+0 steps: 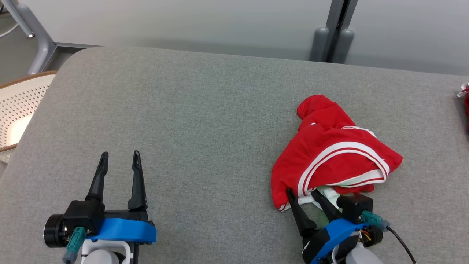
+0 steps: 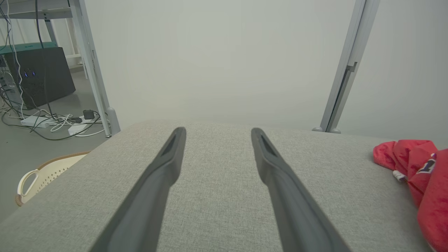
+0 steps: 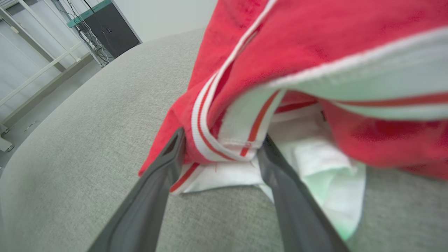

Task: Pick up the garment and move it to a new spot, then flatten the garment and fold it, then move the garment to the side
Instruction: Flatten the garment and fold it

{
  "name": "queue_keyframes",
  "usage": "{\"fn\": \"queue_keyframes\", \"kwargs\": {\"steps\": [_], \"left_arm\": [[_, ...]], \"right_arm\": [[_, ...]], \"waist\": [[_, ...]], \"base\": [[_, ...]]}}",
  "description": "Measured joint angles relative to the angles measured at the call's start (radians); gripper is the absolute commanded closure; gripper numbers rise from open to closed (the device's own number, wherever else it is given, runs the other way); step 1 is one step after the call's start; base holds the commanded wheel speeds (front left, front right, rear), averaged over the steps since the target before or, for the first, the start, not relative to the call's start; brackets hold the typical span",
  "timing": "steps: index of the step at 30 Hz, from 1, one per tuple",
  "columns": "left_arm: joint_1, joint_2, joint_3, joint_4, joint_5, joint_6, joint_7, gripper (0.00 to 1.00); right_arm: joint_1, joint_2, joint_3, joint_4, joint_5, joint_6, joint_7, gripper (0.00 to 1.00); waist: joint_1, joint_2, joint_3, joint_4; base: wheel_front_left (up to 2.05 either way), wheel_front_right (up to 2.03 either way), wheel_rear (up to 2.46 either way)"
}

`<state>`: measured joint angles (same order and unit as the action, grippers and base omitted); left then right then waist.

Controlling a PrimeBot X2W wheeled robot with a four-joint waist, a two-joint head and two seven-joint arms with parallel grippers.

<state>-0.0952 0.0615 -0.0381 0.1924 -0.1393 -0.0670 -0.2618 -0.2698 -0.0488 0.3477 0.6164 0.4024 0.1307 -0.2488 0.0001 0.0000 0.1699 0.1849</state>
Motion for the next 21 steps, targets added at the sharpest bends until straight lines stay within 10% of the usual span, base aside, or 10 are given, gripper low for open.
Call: {"fn": "queue_keyframes", "kwargs": {"steps": [3,6,21], "left_arm": [[-0.004,-0.001,0.001,0.001,0.001,0.0,0.0,0.0],[-0.004,-0.002,0.006,0.001,0.003,0.0,0.0,0.0],[0.002,-0.007,0.024,0.004,-0.001,-0.004,0.0,0.0]], "right_arm": [[-0.026,0.0,0.023,0.028,0.034,0.0,-0.008,0.0],[-0.049,0.0,0.022,0.041,0.068,0.0,-0.011,1.0],[0.056,-0.025,-0.349,-0.192,-0.134,0.0,-0.013,1.0]], "waist": [[0.0,0.0,0.004,0.002],[-0.0001,0.0,0.006,-0.006],[-0.0001,0.0,-0.017,-0.137]], "base": [[0.0,0.0,0.0],[0.0,0.0,0.0],[0.0,0.0,0.0]]}}
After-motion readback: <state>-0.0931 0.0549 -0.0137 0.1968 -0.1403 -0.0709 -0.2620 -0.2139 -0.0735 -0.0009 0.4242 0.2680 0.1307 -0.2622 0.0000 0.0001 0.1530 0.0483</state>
